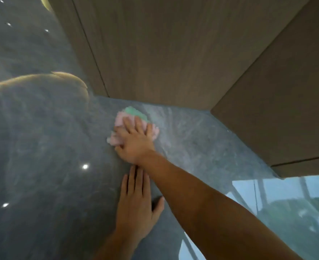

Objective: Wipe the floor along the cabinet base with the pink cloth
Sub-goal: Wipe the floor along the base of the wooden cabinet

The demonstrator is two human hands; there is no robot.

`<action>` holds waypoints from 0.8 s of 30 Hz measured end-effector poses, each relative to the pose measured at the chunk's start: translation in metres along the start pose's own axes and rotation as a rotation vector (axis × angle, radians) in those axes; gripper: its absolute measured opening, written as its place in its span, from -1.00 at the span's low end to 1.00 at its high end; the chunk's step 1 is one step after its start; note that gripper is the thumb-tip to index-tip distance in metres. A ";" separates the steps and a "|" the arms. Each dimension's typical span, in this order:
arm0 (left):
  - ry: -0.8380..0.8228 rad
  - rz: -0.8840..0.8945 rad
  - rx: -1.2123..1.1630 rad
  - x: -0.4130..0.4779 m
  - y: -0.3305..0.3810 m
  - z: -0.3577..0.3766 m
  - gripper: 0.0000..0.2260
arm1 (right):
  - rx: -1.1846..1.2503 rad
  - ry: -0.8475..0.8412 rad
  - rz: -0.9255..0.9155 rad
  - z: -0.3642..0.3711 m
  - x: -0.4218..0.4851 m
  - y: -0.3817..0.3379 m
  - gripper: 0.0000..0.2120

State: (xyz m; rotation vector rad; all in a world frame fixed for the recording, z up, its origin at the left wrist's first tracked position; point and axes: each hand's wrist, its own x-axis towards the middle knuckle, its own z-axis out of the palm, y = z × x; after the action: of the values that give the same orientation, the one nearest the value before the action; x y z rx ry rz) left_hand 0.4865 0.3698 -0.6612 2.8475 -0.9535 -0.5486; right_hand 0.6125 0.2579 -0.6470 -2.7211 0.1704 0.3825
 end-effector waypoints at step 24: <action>0.135 -0.008 -0.058 0.004 -0.004 0.017 -0.19 | -0.094 0.272 0.622 -0.035 -0.058 0.173 -0.41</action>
State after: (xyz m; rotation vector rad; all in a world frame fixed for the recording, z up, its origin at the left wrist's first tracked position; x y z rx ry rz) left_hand 0.4857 0.3713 -0.6793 2.7958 -0.8894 -0.3730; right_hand 0.5360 0.0891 -0.6614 -2.7457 1.1090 0.1814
